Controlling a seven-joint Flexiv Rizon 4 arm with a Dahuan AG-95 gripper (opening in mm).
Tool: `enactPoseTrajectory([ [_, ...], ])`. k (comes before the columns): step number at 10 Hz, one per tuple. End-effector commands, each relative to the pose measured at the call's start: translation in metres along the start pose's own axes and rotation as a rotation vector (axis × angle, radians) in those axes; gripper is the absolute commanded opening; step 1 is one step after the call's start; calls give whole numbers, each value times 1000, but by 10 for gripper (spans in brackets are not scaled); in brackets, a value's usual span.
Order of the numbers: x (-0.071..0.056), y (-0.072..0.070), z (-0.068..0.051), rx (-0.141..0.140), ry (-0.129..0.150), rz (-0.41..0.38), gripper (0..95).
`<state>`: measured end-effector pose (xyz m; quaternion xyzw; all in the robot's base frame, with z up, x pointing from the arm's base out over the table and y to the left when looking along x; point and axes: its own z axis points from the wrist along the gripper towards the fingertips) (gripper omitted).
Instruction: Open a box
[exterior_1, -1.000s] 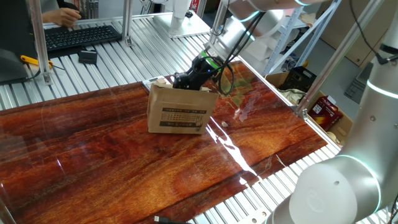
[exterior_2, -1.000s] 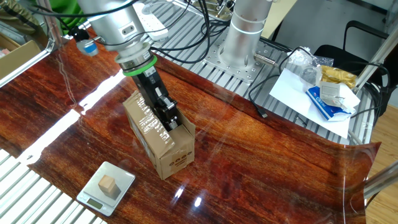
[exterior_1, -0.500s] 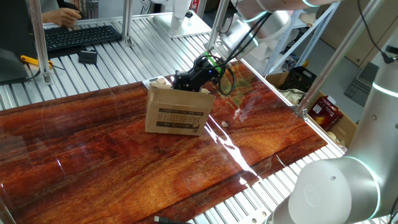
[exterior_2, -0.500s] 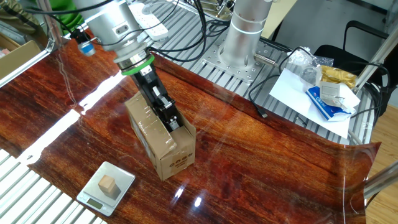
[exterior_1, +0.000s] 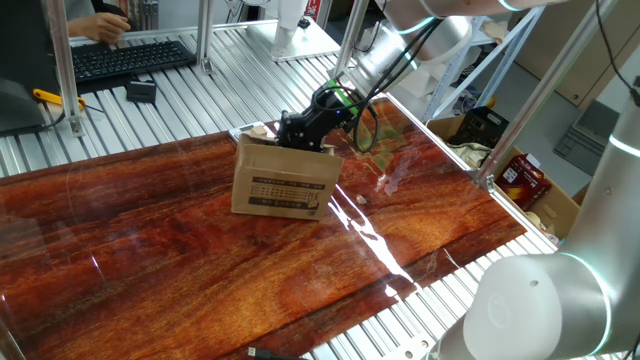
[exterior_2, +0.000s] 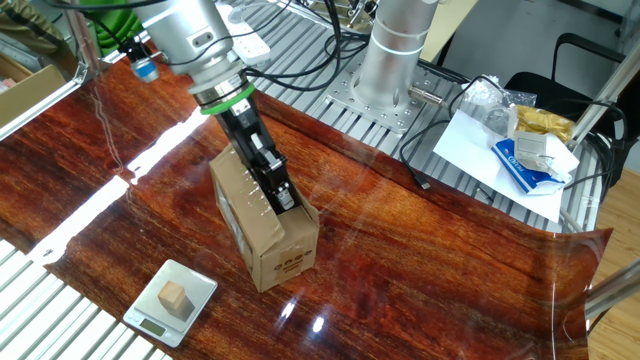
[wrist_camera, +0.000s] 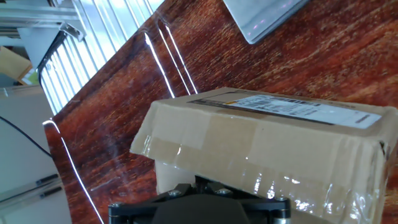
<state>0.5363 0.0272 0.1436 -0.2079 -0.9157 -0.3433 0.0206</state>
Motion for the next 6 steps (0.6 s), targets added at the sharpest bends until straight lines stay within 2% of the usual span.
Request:
enactPoseTrajectory([
  [1, 2, 4, -2, -3, -6, 14, 0],
  [4, 2, 13, -3, 1, -11, 29, 0],
  [6, 2, 17, -4, 14, -14, 28, 0],
])
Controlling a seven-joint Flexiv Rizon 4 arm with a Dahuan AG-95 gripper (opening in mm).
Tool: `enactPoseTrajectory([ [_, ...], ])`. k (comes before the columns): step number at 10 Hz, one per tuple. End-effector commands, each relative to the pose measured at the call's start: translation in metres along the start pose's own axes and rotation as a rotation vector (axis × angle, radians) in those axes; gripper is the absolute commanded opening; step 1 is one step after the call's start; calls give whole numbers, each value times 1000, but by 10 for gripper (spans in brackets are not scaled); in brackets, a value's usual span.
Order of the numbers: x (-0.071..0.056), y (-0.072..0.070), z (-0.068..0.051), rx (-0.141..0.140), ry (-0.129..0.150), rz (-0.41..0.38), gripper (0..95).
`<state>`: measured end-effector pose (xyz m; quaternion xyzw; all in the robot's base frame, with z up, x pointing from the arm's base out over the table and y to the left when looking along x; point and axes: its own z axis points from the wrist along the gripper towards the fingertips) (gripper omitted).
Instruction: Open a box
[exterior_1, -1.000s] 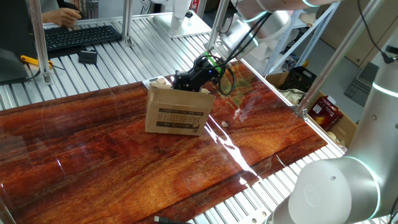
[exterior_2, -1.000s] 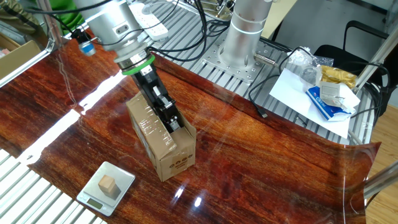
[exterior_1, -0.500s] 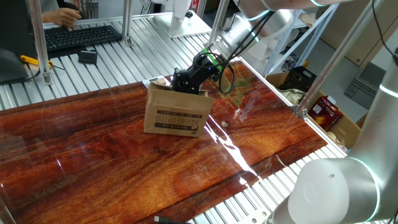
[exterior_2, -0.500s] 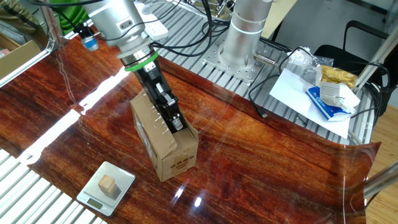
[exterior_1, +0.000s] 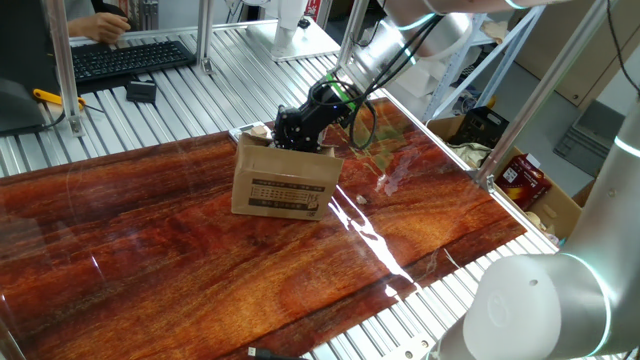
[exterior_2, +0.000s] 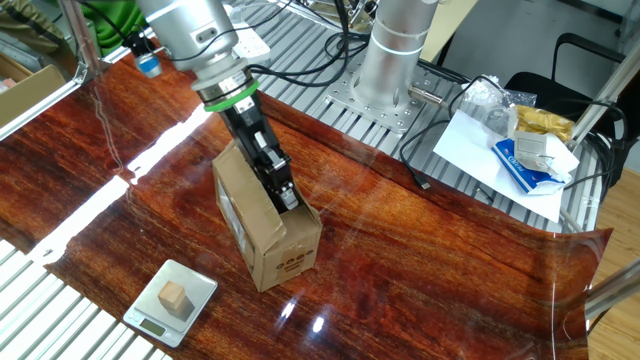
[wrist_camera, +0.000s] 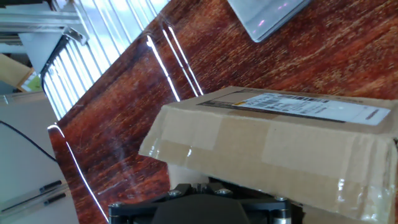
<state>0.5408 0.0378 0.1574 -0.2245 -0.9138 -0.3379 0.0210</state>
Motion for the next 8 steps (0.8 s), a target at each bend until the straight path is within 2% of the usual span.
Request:
enactPoseTrajectory([
  [1, 0, 0, -1, 36, -10, -27, 0],
  [2, 0, 0, -1, 130, -36, -80, 0],
  [4, -1, 2, -3, 208, -58, -113, 0],
  [5, -2, 3, -4, 271, -73, -139, 0],
  [6, -4, 4, -6, 351, -96, -182, 0],
  [7, -6, 5, -6, 395, -109, -209, 0],
  [8, -9, 6, -8, 488, -136, -261, 0],
])
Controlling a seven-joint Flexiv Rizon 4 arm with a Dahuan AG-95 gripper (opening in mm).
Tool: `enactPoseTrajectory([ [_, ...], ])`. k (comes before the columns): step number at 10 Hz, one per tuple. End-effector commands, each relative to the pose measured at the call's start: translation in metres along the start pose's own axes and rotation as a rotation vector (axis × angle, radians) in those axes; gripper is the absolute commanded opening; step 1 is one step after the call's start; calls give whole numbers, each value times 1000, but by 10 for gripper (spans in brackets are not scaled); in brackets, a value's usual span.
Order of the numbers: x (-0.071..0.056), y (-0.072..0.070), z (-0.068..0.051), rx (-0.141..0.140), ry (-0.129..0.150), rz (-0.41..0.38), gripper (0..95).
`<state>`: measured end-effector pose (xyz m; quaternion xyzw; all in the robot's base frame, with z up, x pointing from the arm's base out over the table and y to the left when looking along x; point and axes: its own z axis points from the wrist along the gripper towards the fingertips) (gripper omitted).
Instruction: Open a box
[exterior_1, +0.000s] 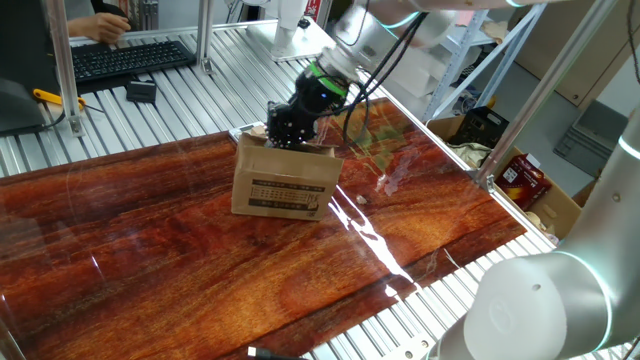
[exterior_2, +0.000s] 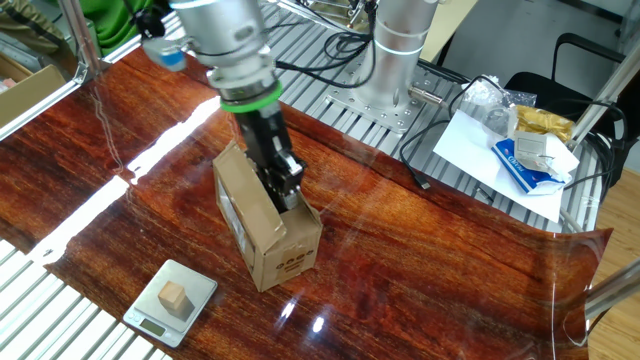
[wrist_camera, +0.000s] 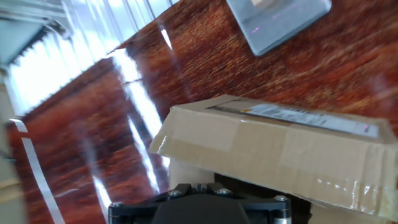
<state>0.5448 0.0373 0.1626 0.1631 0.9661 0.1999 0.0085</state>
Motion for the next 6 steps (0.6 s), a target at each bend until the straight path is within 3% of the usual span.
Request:
enactPoseTrajectory([
  [1, -7, 0, -4, 235, -65, -123, 0],
  [2, -10, -3, -4, 285, -76, -161, 0],
  [3, -12, -5, -3, 309, -93, -188, 0],
  [6, -18, -13, -2, 322, -104, -204, 0],
])
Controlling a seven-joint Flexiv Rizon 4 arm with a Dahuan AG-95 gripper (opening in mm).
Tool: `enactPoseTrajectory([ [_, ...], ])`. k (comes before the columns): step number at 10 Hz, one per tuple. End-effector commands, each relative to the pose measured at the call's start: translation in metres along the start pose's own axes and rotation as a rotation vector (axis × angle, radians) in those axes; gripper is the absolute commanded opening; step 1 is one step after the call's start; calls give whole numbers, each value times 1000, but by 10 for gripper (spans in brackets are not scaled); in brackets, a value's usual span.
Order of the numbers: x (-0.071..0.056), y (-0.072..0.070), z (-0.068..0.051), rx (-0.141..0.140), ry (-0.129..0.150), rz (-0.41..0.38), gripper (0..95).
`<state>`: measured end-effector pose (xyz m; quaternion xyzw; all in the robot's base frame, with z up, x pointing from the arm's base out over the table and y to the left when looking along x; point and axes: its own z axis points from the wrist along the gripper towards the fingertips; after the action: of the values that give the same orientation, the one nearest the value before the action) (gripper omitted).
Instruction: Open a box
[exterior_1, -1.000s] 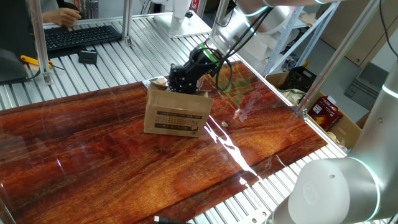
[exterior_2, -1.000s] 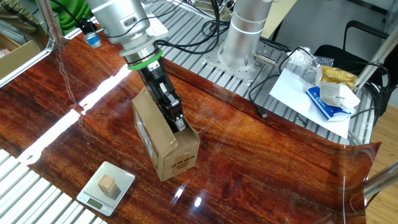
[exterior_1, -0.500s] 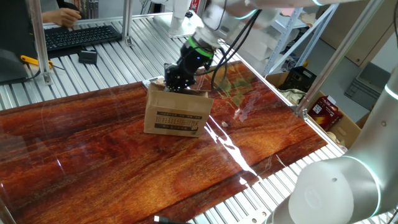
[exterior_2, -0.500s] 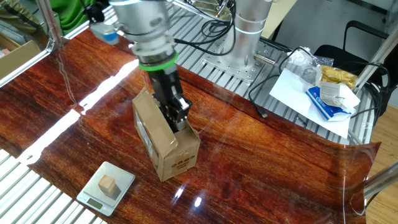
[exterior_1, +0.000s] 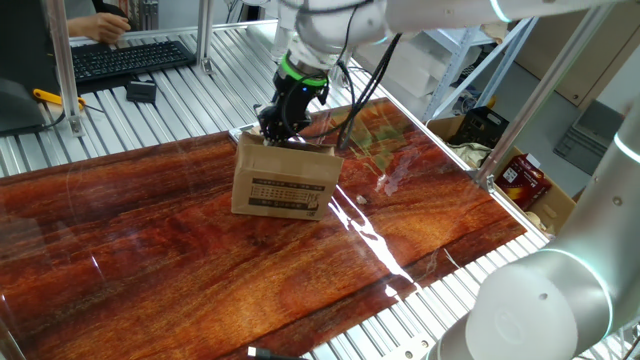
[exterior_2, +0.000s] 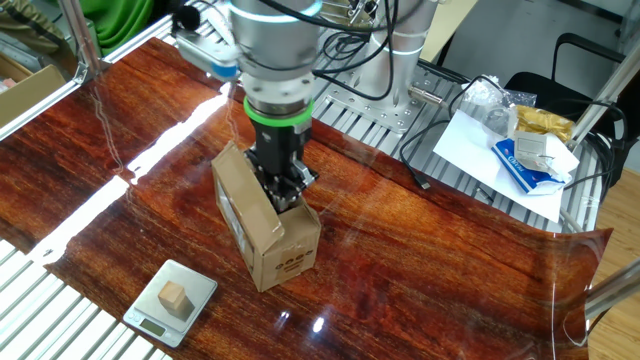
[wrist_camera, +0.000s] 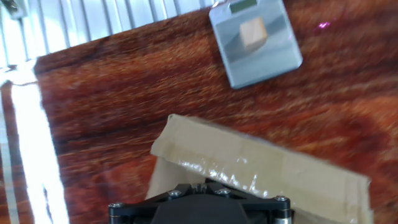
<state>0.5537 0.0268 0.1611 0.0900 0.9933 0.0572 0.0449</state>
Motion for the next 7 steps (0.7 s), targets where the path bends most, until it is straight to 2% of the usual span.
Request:
enactPoseTrajectory([
  [1, -6, -11, 3, 45, -18, -44, 0],
  [2, -7, -15, 4, 50, -17, -50, 0],
  [4, -7, -17, 5, 85, -11, -79, 0],
  [7, -9, -17, 5, 83, -6, -77, 0],
])
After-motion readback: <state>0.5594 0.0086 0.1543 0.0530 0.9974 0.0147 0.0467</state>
